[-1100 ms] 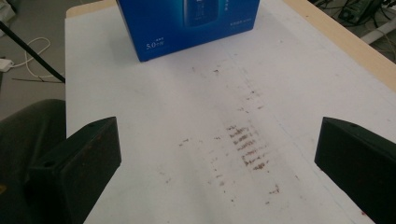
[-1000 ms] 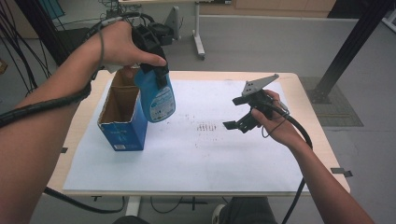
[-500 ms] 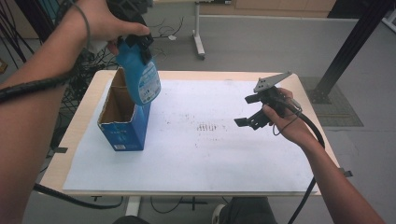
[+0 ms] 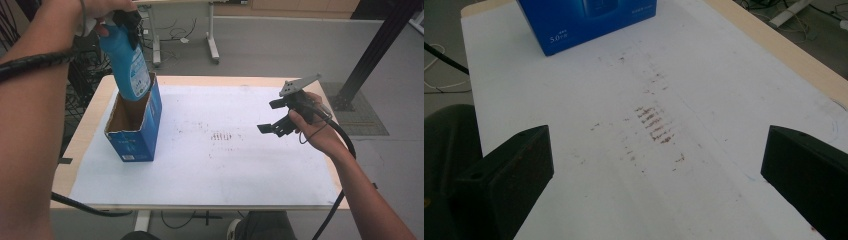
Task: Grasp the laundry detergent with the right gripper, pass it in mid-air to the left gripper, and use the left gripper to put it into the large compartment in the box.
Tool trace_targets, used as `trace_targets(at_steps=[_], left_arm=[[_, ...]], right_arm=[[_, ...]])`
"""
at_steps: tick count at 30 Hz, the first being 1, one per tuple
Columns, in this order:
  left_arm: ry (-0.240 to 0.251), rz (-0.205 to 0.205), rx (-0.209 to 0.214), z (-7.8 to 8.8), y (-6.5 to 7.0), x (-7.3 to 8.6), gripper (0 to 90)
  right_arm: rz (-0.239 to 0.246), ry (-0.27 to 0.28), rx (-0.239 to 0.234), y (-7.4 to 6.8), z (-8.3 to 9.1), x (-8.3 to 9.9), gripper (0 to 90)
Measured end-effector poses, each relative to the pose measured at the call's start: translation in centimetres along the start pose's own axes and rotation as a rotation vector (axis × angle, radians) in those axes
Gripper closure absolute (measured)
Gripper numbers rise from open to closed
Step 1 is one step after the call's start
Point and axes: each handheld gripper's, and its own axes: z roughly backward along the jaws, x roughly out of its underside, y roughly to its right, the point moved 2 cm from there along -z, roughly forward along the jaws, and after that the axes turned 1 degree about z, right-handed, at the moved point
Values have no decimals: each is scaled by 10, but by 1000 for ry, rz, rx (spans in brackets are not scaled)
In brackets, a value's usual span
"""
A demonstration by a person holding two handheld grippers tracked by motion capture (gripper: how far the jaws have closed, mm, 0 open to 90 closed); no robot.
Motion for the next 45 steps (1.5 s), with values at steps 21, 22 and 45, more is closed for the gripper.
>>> trace_targets(at_steps=[21, 22, 45], left_arm=[[-15, 180, -26, -16, -37, -1, 365], [-19, 183, -25, -17, -38, 0, 365], [-36, 205, -5, -45, -51, 6, 365]], right_arm=[[2, 2, 40, 4, 8, 7, 3], [3, 1, 43, 4, 8, 7, 3], [26, -38, 32, 0, -3, 7, 3]])
